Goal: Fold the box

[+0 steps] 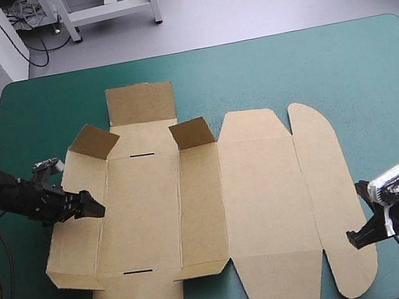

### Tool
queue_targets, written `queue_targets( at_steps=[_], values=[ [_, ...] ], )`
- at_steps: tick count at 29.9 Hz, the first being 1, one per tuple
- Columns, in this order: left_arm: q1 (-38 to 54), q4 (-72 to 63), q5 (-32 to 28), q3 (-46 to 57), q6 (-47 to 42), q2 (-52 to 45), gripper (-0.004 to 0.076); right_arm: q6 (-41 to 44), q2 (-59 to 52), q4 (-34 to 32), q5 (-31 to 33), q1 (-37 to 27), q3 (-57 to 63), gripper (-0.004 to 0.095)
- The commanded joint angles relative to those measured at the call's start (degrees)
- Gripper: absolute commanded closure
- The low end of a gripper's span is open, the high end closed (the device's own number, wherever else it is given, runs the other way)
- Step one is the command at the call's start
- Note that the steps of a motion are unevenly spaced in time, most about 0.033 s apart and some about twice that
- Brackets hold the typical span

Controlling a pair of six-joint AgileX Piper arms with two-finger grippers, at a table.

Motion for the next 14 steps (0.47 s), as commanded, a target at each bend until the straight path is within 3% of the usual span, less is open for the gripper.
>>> queue_targets(
  at_steps=[1, 8, 14],
  values=[
    [-0.4, -3.6, 6.1, -1.6, -1.8, -2.0, 0.0126, -0.6, 0.4, -1.5, -3.5, -0.3, -1.6, 0.0922],
    [-0.4, -0.1, 6.1, -1.6, -5.7, -2.5, 0.0131, -0.6, 0.4, -1.5, -3.5, -0.3, -1.6, 0.0922],
    [-0.4, 0.1, 6.1, -1.6, -6.4, -4.6, 0.0239, -0.6, 0.4, -1.5, -3.5, -0.3, -1.6, 0.0922]
  ],
)
